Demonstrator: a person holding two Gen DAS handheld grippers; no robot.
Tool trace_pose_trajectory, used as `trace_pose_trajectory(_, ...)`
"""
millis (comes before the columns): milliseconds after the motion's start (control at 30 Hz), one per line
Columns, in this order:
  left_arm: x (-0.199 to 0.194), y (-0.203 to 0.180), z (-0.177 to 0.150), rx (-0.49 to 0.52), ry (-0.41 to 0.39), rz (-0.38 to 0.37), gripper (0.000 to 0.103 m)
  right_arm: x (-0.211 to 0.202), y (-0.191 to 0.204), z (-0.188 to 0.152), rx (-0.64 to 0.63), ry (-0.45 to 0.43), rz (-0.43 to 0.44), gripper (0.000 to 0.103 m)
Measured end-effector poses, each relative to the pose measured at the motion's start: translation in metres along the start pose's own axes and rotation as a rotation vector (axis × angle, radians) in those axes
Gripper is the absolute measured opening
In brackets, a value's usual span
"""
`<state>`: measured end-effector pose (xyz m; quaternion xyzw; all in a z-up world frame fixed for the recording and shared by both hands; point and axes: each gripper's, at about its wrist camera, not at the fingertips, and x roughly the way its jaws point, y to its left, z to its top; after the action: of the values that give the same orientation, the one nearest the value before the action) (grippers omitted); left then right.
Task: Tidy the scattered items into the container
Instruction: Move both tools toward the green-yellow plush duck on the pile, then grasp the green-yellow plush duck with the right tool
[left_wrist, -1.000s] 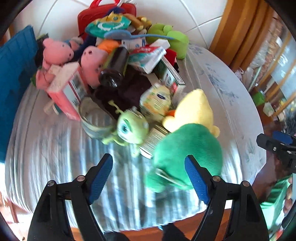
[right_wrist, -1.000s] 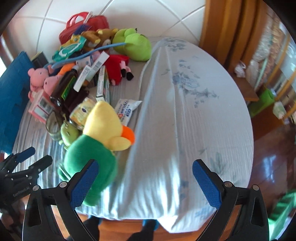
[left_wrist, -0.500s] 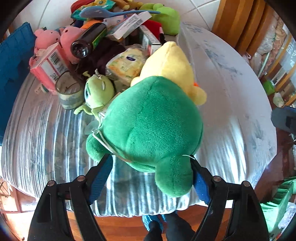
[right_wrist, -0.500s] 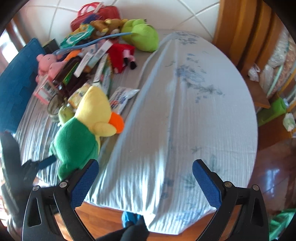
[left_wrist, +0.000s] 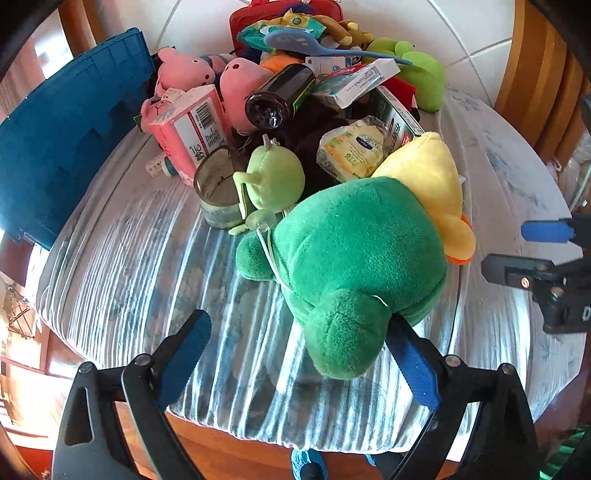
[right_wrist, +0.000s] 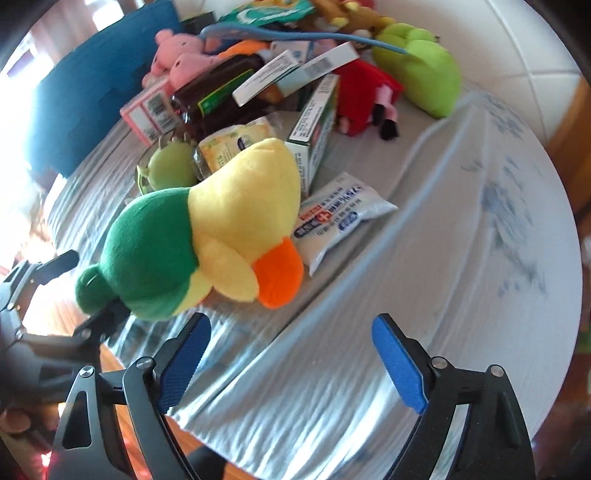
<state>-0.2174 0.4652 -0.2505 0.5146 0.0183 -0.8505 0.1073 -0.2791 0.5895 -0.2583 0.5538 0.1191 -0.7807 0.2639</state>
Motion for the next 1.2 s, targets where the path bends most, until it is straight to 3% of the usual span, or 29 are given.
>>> trace_pose_trajectory(100, 0.001, -0.005, -0.009, -0.063, 0.012, -0.011, 0.096, 0.01, -0.004, 0.003, -0.055, 0.013, 0.023, 0.081)
trace_pose_trajectory(267, -0.006, -0.029, -0.023, -0.124, -0.009, -0.038, 0.096, 0.024, -0.01, -0.001, -0.133, 0.033, 0.065, 0.08)
trace_pose_trajectory(433, 0.011, -0.041, -0.013, -0.076, -0.041, 0.108, 0.096, 0.034, -0.008, 0.002, -0.199, 0.019, 0.093, 0.081)
trace_pose_trajectory(467, 0.013, -0.038, -0.009, -0.083, -0.058, 0.109, 0.096, 0.037, -0.006, 0.005, -0.21, 0.014, 0.094, 0.082)
trace_pose_trajectory(600, 0.024, -0.027, 0.004, -0.107, -0.08, 0.038, 0.096, 0.044, -0.001, 0.017, -0.235, -0.028, 0.108, 0.084)
trace_pose_trajectory(767, 0.033, -0.013, 0.016, -0.135, -0.117, 0.02, 0.095, 0.045, 0.008, 0.037, -0.284, -0.091, 0.142, 0.083)
trace_pose_trajectory(867, 0.031, -0.008, 0.025, -0.133, -0.147, 0.038, 0.086, 0.039, 0.021, 0.045, -0.314, -0.097, 0.205, 0.048)
trace_pose_trajectory(1000, 0.021, -0.003, 0.029, -0.135, -0.167, 0.034, 0.081, 0.033, 0.027, 0.05, -0.307, -0.098, 0.224, 0.042)
trace_pose_trajectory(1200, -0.006, -0.004, 0.028, -0.127, -0.22, 0.033, 0.081, 0.008, 0.025, 0.045, -0.296, -0.145, 0.259, 0.039)
